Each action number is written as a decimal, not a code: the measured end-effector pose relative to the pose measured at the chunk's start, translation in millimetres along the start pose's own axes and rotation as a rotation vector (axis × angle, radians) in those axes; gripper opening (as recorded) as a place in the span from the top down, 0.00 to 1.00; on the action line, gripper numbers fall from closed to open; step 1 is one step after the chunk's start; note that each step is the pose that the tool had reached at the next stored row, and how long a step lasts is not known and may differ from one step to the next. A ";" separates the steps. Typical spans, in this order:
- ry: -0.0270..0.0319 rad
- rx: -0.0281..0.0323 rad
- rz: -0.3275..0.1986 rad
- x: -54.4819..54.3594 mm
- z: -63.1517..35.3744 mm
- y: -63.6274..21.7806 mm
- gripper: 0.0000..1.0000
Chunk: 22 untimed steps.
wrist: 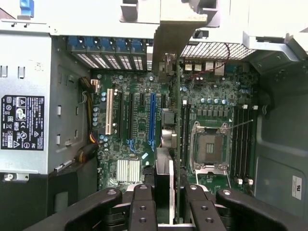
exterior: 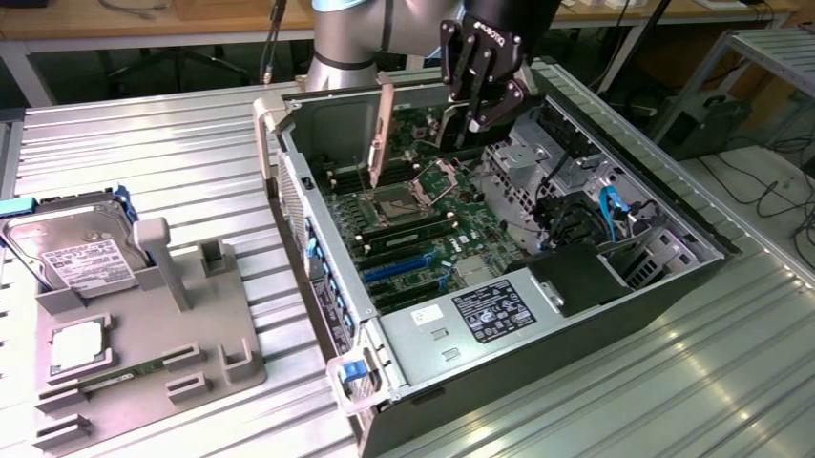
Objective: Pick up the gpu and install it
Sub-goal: 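Insert the gpu into the slot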
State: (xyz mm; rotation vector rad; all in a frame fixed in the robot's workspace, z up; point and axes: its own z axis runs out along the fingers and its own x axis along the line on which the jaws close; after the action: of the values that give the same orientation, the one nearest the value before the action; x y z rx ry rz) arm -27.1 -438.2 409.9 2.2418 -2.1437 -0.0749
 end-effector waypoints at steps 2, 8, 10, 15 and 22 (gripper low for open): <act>0.0001 0.0000 0.001 0.0 1.2 -0.1 0.73; -0.0001 0.0000 0.001 0.0 3.6 -0.2 0.73; -0.0001 0.0000 0.002 0.0 4.5 -0.3 0.73; -0.0001 0.0000 0.002 0.1 6.7 -0.4 0.73; -0.0002 0.0000 0.004 0.1 9.9 -0.6 0.73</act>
State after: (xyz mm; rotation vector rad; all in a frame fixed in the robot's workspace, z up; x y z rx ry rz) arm -27.1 -438.2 399.9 2.2378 -2.1480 -0.0750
